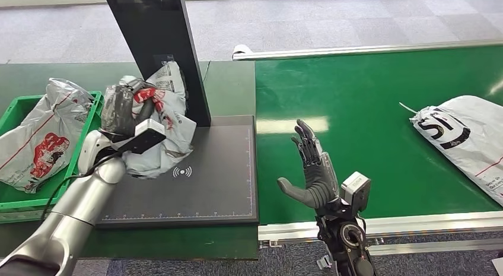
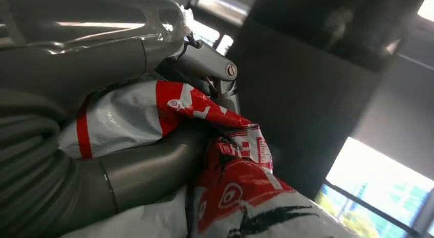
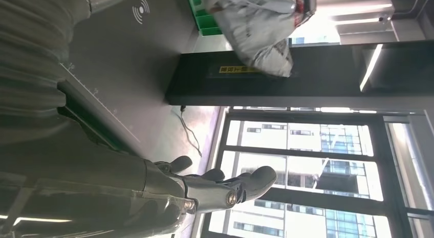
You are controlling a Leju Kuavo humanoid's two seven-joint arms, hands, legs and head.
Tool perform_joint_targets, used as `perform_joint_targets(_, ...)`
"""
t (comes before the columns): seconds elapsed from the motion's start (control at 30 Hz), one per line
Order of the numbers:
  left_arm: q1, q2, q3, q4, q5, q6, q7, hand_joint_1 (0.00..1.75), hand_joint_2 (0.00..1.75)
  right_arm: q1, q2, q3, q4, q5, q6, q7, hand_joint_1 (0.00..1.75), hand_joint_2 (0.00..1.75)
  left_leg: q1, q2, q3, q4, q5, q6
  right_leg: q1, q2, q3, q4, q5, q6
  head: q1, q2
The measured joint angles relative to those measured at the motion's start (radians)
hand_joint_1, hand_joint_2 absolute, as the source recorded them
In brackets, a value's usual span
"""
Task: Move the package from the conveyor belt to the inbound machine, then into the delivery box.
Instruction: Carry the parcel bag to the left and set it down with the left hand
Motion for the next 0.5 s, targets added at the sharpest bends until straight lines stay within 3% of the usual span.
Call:
perform_joint_targets(0.17, -0.014, 0.027, 0.059, 0.002, -0.022, 0.008, -0.004, 1.75, 1.75, 0.015, -0.002, -0.005, -0.011, 0.000, -0.002, -0.003, 0.00, 1.75, 0.000, 0.001, 0.000, 0.000, 0.000, 0.000, 0.000, 0.000, 0.000, 0.000, 0.000, 0.000, 0.000, 0.000)
perform_joint_targets(0.5, -0.015, 0.032, 0.081, 0.002, -0.024, 0.009, -0.005, 1.75, 1.75, 0.021, -0.002, -0.007, -0.019, 0.000, -0.002, -0.004, 0.00, 1.75, 0.000, 0.001, 0.000, 0.000, 0.000, 0.000, 0.000, 0.000, 0.000, 0.000, 0.000, 0.000, 0.000, 0.000)
